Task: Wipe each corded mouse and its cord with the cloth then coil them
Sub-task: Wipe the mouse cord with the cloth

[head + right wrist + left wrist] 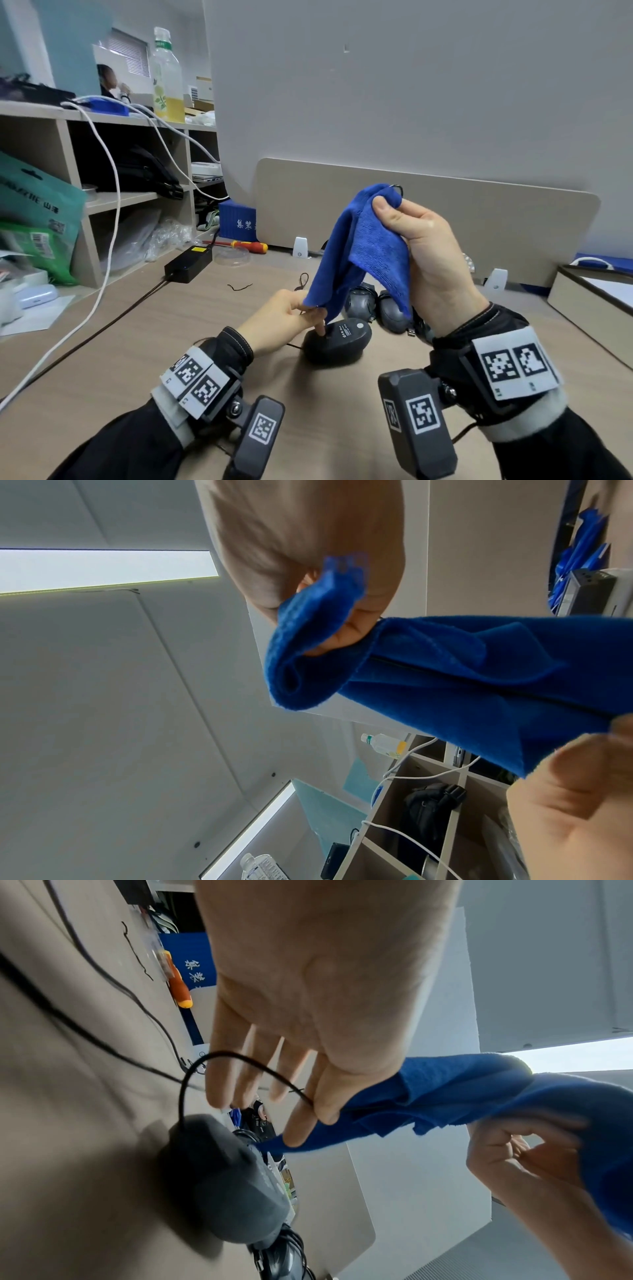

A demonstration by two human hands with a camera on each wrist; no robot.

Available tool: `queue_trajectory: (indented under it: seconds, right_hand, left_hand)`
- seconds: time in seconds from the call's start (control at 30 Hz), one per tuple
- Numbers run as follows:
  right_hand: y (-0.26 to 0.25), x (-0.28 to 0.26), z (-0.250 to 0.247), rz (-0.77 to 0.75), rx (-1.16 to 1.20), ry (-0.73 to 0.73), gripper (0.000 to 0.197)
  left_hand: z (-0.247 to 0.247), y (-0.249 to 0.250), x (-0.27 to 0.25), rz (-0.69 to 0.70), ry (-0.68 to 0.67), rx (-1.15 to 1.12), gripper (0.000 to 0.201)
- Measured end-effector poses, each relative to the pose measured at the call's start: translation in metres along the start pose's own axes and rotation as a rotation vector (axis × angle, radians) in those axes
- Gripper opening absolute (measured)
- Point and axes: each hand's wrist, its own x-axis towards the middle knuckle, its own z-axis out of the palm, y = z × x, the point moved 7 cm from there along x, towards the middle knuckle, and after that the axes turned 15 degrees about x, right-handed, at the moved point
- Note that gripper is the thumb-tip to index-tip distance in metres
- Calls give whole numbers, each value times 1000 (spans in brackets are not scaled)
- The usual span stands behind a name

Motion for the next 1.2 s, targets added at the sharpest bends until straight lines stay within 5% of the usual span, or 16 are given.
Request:
queue_trajectory:
  seconds: [0.23, 0.33, 0.43, 0.6, 0.67, 0.77, 0.83, 1.2]
  right_hand:
    - [6, 4, -6, 30, -27, 15, 17]
    - [5, 4, -6, 37, -31, 2, 17]
    - [16, 4, -5, 84, -30, 4, 15]
    - [48, 5, -10, 164, -49, 39, 14]
    - [56, 7, -16, 170, -81, 61, 17]
    - [66, 9, -24, 205, -125, 79, 13]
    - [74, 9, -28, 229, -169, 83, 12]
    - [90, 6, -26, 278, -136, 37, 16]
  left_hand:
    - [-5, -18, 1, -116, -29, 3, 27]
    - [-17, -27, 1, -155, 23, -63, 46]
    - [-26, -29, -1, -215, 62, -83, 29]
    - [-22, 12, -3, -1, 104, -181, 19]
    - [-25, 21, -4, 53, 202, -206, 19]
    - [-50, 20, -13, 90, 554, -194, 6]
    - [-55, 21, -18, 122, 629, -253, 10]
    - [-23, 16, -9, -5, 210, -489, 15]
